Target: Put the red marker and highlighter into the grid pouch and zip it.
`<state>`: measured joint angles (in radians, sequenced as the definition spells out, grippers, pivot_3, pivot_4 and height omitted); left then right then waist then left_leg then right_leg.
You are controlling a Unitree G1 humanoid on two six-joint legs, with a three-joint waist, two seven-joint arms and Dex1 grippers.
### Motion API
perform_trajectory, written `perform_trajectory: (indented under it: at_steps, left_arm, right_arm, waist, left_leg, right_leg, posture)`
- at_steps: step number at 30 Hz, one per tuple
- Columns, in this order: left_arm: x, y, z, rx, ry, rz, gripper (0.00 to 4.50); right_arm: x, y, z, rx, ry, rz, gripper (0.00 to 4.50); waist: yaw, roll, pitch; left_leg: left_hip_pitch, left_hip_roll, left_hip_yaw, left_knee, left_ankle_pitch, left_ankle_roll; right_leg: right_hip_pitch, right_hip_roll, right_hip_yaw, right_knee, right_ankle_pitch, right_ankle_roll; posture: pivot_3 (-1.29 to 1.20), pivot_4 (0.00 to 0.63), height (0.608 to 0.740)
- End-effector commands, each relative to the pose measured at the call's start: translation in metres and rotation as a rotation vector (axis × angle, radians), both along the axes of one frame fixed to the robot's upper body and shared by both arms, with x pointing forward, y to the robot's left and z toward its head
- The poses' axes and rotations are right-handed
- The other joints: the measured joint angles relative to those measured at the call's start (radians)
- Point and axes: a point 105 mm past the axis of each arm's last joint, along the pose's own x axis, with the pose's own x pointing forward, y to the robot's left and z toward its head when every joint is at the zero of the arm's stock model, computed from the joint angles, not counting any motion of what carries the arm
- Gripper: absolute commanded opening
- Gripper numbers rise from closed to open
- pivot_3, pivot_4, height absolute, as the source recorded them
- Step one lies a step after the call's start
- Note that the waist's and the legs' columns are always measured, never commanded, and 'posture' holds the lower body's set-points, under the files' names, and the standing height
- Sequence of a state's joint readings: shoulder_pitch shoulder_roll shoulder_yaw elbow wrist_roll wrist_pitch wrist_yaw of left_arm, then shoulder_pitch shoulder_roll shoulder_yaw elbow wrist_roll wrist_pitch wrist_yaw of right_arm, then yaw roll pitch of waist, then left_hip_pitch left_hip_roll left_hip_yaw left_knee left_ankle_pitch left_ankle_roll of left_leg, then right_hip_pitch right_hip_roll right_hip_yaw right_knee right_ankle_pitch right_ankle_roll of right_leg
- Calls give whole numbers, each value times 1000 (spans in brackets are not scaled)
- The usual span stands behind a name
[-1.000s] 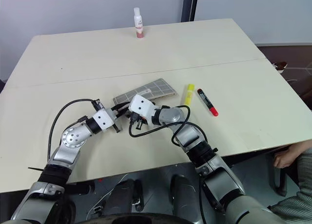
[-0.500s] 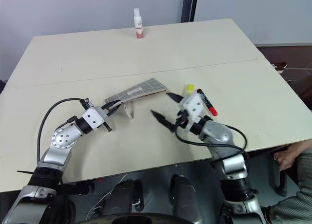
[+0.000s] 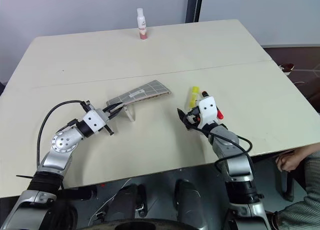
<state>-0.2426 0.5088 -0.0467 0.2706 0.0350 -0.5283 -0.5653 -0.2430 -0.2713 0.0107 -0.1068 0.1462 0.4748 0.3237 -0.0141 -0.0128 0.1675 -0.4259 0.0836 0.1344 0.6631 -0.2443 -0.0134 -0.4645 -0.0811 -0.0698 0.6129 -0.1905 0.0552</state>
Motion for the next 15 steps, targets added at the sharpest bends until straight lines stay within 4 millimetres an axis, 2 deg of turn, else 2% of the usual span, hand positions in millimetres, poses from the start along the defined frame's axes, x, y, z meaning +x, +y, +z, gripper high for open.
perform_trajectory:
  at_steps: [1, 3, 6, 10, 13, 14, 15]
  left_arm:
    - [-3, -5, 5, -11, -27, -14, 0]
    - [-5, -6, 4, -11, -24, -20, 0]
    - [-5, -6, 4, -14, -24, -15, 0]
    - [-5, -6, 5, -13, -27, -15, 0]
    - [-5, -7, 5, -12, -29, -17, 0]
    - [-5, -7, 5, -13, -28, -17, 0]
    - [-5, -7, 5, -12, -28, -18, 0]
  right_arm:
    - [12, 1, -6, -16, 38, -36, 4442]
    - [22, -4, -8, -35, 54, -86, 4442]
    - [26, -4, -9, -17, 64, -88, 4442]
    - [30, -5, -12, -19, 77, -106, 2804]
    - [29, -3, -9, -5, 73, -93, 1237]
    - [28, -4, -7, -15, 67, -84, 860]
    - [26, -5, -5, -28, 56, -68, 854]
  waist:
    - [-1, 0, 0]
    - [-4, 0, 0]
    - [-3, 0, 0]
    - [-3, 0, 0]
    - [-3, 0, 0]
    - [-3, 0, 0]
    - [-2, 0, 0]
  left_leg:
    - [0, 0, 0, 0, 0, 0]
    - [0, 0, 0, 0, 0, 0]
    - [0, 0, 0, 0, 0, 0]
    - [1, 0, 0, 0, 0, 0]
    - [1, 0, 0, 1, 0, 0]
    - [1, 0, 0, 1, 0, 0]
    - [1, 0, 0, 1, 0, 0]
  right_leg:
    - [0, 0, 0, 0, 0, 0]
    - [0, 0, 0, 0, 0, 0]
    - [0, 0, 0, 1, 0, 0]
    - [1, 0, 0, 1, 0, 0]
    - [1, 0, 0, 1, 0, 0]
    - [1, 0, 0, 1, 0, 0]
    - [1, 0, 0, 1, 0, 0]
  posture:
    - [0, 150, 740]
    - [0, 150, 740]
    - [0, 150, 740]
    - [0, 150, 740]
    - [0, 150, 740]
    - [0, 150, 740]
    - [0, 150, 740]
